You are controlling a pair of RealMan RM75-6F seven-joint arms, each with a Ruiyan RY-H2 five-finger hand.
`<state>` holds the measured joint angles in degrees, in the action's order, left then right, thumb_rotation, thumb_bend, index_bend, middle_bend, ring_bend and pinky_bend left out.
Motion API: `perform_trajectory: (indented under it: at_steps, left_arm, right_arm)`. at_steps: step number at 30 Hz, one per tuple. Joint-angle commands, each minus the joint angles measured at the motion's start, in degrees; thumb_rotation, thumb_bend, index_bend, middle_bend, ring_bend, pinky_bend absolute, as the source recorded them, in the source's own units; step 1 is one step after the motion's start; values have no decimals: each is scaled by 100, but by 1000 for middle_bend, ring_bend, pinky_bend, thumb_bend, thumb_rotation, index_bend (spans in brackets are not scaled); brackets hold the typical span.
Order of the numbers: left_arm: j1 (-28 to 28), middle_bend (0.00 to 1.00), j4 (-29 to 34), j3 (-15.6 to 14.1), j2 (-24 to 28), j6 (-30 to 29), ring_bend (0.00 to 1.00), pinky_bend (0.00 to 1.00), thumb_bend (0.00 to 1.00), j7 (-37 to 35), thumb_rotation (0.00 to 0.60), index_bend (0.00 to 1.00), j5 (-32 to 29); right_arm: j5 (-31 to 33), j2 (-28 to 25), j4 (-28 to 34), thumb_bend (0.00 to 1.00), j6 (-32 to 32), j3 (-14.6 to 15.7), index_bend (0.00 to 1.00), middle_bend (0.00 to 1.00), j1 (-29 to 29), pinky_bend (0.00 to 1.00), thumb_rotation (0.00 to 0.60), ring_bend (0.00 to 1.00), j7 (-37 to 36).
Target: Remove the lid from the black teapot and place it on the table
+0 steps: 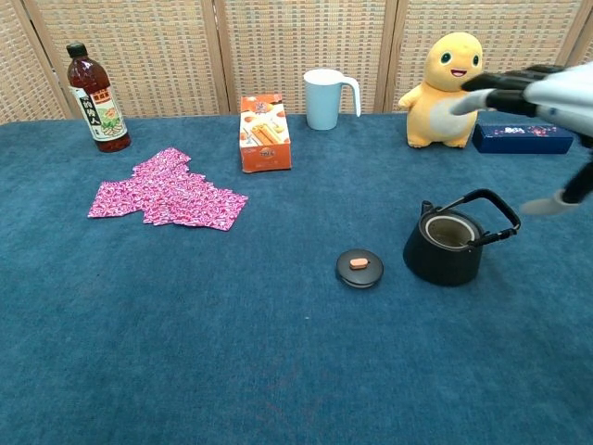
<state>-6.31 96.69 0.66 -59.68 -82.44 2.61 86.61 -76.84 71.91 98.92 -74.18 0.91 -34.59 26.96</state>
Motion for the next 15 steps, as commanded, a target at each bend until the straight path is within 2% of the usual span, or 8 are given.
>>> perform_trajectory:
  at_steps: [1,6,10,15]
  left_arm:
    - [24,0,24,-15,-20,-51,0,0,120,59,600,0,42]
    - [55,0,49,-36,-40,-121,0,0,120,127,600,0,107]
    - [75,0,61,-43,-42,-165,0,0,120,143,600,0,142]
    - [80,0,72,-60,-32,-156,0,0,120,157,600,0,157]
  right_arm:
    - [-609,-456,-547,0,-657,556,0,0,799,0,600,0,-835]
    - [-781,-436,-704,0,-1188,647,0,0,1365,0,600,0,-1115]
    - [-839,-384,-727,0,-1558,618,0,0,1748,0,600,0,-1288]
    - [-825,-352,-698,0,-1732,497,0,0,1999,0,600,0,-1370]
